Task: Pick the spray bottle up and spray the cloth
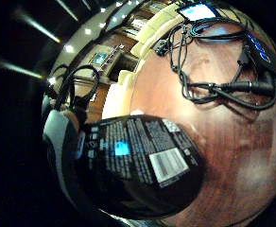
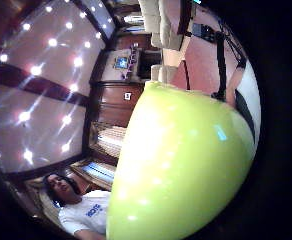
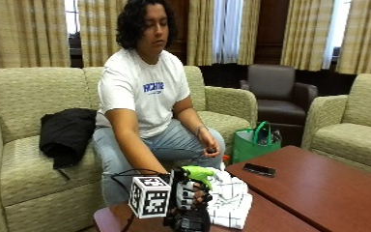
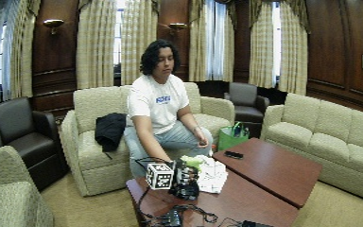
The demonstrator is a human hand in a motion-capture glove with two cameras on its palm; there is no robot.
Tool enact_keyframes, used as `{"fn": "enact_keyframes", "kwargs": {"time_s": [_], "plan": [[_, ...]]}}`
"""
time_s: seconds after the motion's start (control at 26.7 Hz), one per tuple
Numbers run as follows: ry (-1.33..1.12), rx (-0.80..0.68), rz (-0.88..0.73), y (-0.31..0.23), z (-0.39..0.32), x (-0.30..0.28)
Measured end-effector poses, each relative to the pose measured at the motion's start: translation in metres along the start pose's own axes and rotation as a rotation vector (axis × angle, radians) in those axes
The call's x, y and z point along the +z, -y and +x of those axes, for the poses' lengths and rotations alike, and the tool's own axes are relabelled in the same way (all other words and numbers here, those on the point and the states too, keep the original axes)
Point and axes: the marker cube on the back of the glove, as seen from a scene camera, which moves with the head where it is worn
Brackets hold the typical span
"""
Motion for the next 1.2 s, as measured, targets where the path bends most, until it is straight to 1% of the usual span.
{"fn": "enact_keyframes", "kwargs": {"time_s": [0.19,0.37,0.64,0.71,0.86,1.05,1.2], "plan": [[0.006,-0.02,0.078,-0.001,-0.002,-0.002],[-0.006,-0.03,0.093,-0.006,-0.001,-0.001],[-0.011,-0.022,0.171,-0.009,-0.003,-0.011],[0.0,-0.021,0.171,-0.01,-0.009,-0.015],[-0.023,-0.029,0.101,-0.01,-0.033,-0.03],[-0.208,-0.099,-0.055,-0.013,-0.079,-0.048],[-0.345,-0.142,-0.198,-0.021,-0.11,-0.046]]}}
